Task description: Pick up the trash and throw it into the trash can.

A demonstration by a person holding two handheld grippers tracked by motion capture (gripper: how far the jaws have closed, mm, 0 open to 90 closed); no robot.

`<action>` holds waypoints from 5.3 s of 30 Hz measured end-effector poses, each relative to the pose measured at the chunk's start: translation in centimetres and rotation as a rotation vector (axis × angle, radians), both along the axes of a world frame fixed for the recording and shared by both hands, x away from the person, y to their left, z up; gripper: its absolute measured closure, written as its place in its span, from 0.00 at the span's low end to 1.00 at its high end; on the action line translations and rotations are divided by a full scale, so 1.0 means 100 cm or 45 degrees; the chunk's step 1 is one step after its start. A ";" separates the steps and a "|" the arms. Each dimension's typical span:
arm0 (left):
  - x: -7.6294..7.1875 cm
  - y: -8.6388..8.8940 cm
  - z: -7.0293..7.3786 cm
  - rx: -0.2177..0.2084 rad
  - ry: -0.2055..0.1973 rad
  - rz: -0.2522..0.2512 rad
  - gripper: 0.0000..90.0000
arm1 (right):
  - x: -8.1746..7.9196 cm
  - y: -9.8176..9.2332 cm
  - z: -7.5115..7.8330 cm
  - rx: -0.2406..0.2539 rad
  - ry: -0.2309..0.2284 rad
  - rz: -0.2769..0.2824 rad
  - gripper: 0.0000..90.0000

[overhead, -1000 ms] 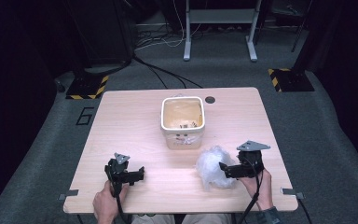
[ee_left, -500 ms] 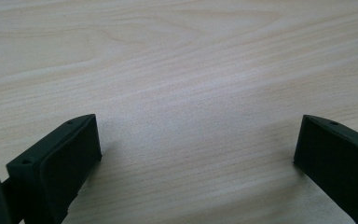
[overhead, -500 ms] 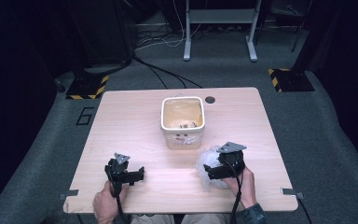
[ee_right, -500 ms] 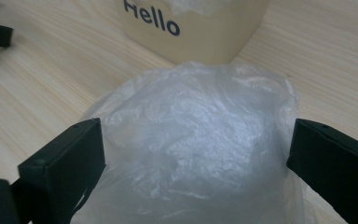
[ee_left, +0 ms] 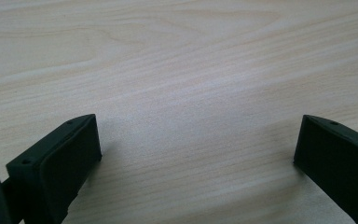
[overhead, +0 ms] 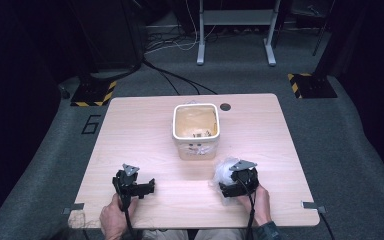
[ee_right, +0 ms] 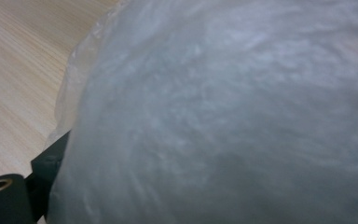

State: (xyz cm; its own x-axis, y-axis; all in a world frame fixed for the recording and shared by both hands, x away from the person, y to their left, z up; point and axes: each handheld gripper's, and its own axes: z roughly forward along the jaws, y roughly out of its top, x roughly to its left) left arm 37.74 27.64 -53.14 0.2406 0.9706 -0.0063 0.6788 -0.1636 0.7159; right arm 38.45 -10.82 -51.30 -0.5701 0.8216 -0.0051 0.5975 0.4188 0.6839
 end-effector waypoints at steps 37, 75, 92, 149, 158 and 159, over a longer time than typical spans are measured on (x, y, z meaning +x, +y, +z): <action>0.000 0.000 0.000 0.000 0.000 0.000 0.00 | 0.002 -0.031 0.053 0.151 -0.031 0.091 0.35; 0.000 0.000 0.000 0.000 0.000 0.000 0.00 | 0.021 -0.025 0.112 0.152 -0.128 0.168 0.35; 0.000 0.000 0.000 0.000 0.000 0.000 0.00 | 0.032 -0.015 0.138 0.129 -0.169 0.223 0.35; 0.000 0.000 0.000 0.003 0.001 -0.003 0.00 | 0.134 0.062 0.178 0.105 -0.133 0.367 0.34; 0.000 0.000 0.000 -0.001 0.002 -0.002 0.00 | 0.148 0.075 0.172 0.103 -0.103 0.383 0.34; 0.000 0.000 0.000 -0.001 0.002 -0.002 0.00 | 0.150 0.076 0.171 0.105 -0.106 0.387 0.34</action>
State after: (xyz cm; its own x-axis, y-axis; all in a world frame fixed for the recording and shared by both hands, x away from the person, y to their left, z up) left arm 37.72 27.64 -53.13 0.2420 0.9702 -0.0074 0.6798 -0.1641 0.7148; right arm 53.43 -3.23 -34.18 -0.7899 0.6132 -0.0025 0.3941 0.5107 0.7641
